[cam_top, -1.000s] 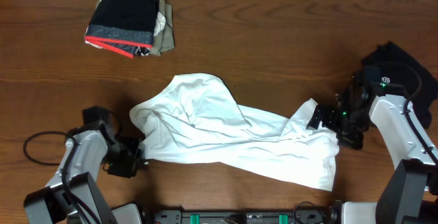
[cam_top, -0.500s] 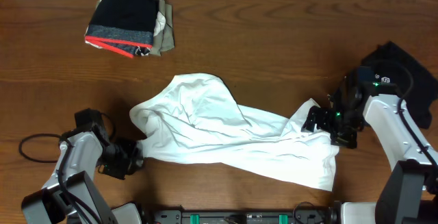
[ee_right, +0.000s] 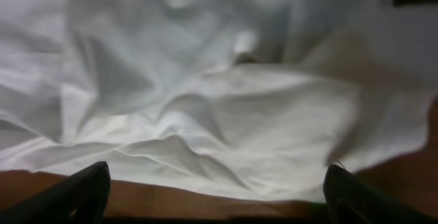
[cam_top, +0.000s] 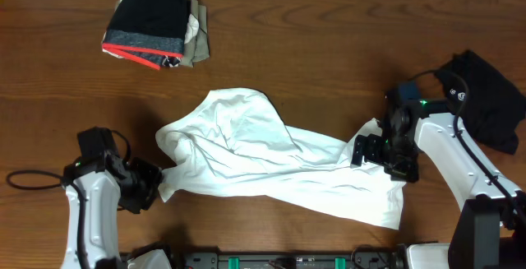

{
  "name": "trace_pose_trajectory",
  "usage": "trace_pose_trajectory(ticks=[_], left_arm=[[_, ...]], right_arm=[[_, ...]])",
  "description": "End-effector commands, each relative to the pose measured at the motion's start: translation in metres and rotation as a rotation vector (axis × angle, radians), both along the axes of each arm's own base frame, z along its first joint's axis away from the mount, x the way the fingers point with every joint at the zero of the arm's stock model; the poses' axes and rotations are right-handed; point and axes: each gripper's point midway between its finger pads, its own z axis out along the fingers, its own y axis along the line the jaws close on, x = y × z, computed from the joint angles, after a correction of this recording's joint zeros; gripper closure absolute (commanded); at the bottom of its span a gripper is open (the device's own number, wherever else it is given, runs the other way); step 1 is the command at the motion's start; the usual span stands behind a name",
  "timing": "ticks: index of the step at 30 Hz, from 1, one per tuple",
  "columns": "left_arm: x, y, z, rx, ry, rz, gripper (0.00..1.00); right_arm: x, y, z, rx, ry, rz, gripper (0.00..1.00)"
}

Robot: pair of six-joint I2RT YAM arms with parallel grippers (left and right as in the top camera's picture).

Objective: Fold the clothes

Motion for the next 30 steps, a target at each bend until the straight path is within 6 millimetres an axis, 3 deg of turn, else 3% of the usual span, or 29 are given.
trace_pose_trajectory(ticks=[1,4,6,11,19,28,30], left_arm=[[0.000,0.004,0.007,0.025,-0.015,-0.017,0.59],[-0.001,0.004,0.007,0.028,-0.017,-0.040,0.58],[-0.001,0.004,0.007,0.031,-0.021,-0.067,0.42],[-0.005,0.002,0.007,0.035,-0.022,-0.134,0.24],[-0.005,0.002,0.021,0.068,-0.072,-0.195,0.21],[-0.004,0.004,0.037,0.112,-0.138,-0.193,0.16],[-0.006,0.003,0.037,0.109,-0.132,-0.193,0.16]], right_arm=[[-0.005,-0.017,0.000,-0.122,0.020,-0.091,0.02],[-0.006,-0.018,0.000,-0.132,0.023,-0.091,0.02],[-0.009,-0.018,0.000,-0.129,0.035,-0.088,0.03],[-0.021,0.002,-0.003,-0.065,0.056,0.042,0.19],[-0.036,0.037,-0.010,-0.083,0.052,0.158,0.30],[-0.059,0.062,-0.016,-0.077,0.087,0.185,0.41],[-0.062,0.069,-0.022,-0.041,0.086,0.187,0.50]])
